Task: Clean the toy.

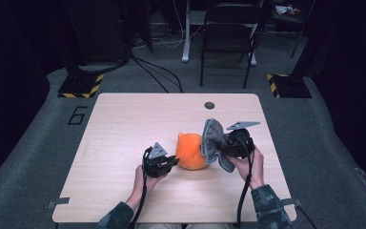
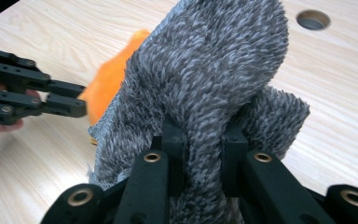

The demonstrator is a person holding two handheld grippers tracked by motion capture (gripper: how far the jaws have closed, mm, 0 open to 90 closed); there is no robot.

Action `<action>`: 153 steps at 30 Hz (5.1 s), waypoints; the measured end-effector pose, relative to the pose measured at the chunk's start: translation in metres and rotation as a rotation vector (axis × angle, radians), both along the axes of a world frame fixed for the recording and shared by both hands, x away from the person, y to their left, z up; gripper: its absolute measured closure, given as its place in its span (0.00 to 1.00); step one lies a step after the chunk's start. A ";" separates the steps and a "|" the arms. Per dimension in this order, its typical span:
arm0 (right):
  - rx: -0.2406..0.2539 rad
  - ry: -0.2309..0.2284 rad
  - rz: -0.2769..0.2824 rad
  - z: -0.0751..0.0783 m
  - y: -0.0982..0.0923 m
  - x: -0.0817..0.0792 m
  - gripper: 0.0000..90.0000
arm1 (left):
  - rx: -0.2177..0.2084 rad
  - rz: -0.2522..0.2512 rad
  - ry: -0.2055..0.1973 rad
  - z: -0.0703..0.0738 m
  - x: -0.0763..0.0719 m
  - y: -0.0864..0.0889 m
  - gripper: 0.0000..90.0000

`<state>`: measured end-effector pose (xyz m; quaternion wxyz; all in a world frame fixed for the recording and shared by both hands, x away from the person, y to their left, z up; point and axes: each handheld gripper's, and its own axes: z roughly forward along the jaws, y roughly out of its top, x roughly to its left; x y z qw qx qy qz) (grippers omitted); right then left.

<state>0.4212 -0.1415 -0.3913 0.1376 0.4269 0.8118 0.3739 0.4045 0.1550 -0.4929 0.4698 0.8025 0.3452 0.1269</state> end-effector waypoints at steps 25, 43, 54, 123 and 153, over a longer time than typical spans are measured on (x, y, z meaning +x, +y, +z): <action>-0.166 0.014 0.112 -0.017 0.074 0.014 0.86 | -0.002 -0.042 -0.072 0.005 -0.007 -0.019 0.92; -0.180 0.104 -0.009 -0.030 0.032 0.028 0.87 | -0.018 -0.057 -0.060 -0.002 -0.007 -0.014 0.92; -0.175 0.167 -0.080 -0.040 0.011 0.036 0.87 | -0.005 -0.071 -0.061 -0.002 -0.006 -0.015 0.93; -0.136 0.070 -0.022 0.013 0.031 0.018 0.87 | -0.005 -0.089 -0.069 0.000 -0.004 -0.020 0.93; -0.202 0.117 -0.077 -0.033 0.028 0.030 0.87 | 0.001 -0.099 -0.066 0.001 -0.003 -0.022 0.93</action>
